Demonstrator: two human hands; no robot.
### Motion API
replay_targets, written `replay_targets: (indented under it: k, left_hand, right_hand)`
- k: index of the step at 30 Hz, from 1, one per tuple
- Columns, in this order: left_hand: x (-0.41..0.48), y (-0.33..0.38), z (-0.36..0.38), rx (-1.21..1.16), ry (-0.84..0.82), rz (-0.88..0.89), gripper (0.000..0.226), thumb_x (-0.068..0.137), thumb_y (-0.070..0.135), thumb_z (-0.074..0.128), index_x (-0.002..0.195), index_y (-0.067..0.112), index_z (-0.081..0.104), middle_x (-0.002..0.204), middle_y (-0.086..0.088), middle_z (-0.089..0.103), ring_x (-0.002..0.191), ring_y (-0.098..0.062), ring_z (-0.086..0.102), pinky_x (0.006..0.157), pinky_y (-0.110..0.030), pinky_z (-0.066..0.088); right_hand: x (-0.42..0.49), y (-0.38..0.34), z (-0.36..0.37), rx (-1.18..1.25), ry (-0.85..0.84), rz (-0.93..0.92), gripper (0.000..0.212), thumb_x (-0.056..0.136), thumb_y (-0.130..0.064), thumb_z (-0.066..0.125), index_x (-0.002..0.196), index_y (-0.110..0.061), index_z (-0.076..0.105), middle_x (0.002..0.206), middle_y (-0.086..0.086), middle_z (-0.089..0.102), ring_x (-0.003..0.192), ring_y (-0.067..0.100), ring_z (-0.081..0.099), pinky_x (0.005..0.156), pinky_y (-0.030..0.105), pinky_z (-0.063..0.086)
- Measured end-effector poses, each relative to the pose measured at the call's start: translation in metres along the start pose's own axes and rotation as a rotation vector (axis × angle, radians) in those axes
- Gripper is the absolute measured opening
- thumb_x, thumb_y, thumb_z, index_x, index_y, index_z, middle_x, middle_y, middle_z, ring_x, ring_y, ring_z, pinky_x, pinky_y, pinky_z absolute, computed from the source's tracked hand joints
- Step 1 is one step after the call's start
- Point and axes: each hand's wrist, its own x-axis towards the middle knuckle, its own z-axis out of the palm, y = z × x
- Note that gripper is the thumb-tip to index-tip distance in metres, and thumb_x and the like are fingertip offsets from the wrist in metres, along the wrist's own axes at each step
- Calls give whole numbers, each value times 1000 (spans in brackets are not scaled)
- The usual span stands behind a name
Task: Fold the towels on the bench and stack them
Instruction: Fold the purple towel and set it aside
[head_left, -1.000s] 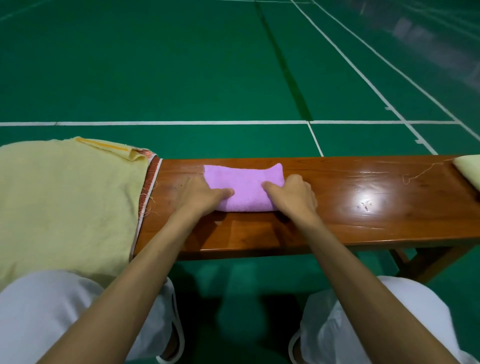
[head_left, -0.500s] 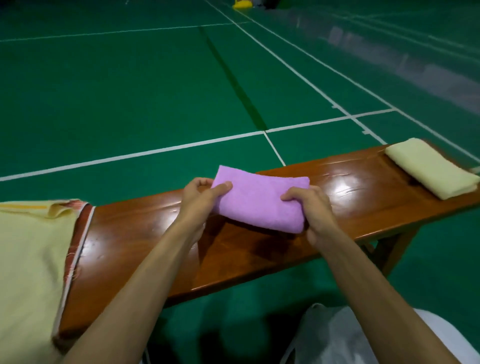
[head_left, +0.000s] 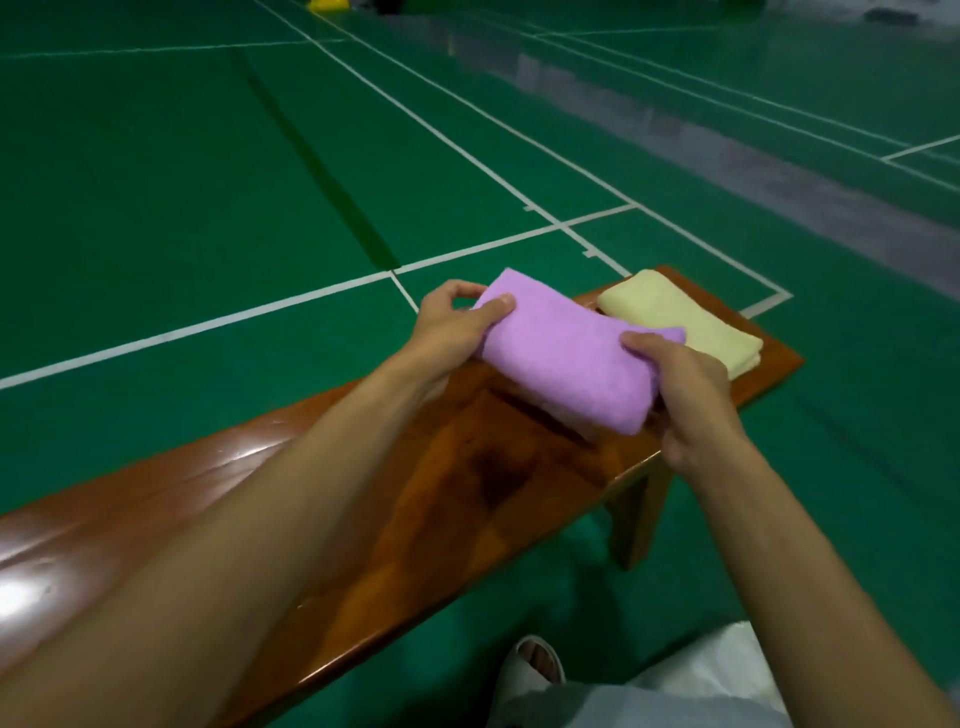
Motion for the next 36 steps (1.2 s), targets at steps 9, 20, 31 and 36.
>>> replay_targets:
  k: [9, 20, 31, 36]
  left_hand:
    - [-16, -57, 50, 959, -190, 461, 72, 86, 72, 48, 152, 44, 45, 171, -2, 18, 155, -25, 19, 125, -49, 18]
    - [18, -60, 92, 1155, -292, 469, 92, 81, 91, 27, 161, 48, 15, 174, 0, -5, 158, -35, -2, 125, -60, 2]
    - [-55, -36, -3, 1153, -163, 468, 83, 89, 84, 25, 162, 45, 18, 174, -1, 5, 159, -26, 2, 127, -55, 4]
    - [-117, -50, -126, 1261, -1, 350, 83, 90, 85, 14, 162, 44, 19, 171, -1, 19, 158, -26, 14, 127, -55, 11]
  right_hand:
    - [27, 34, -51, -1113, 187, -592, 58, 76, -57, 70, 118, -18, 63, 110, 13, 66, 100, 39, 63, 74, 38, 42]
    - [114, 30, -67, -1451, -120, -647, 77, 91, -65, 22, 159, -33, 33, 171, 6, 15, 157, 33, 13, 124, 56, 11]
    - [55, 12, -44, -1130, -249, -754, 69, 99, -55, 32, 156, -16, 42, 164, 10, 34, 153, 28, 28, 125, 46, 21]
    - [-37, 35, 52, -998, -571, -733, 67, 100, -51, 54, 154, -13, 42, 156, 10, 47, 143, 26, 42, 118, 37, 29]
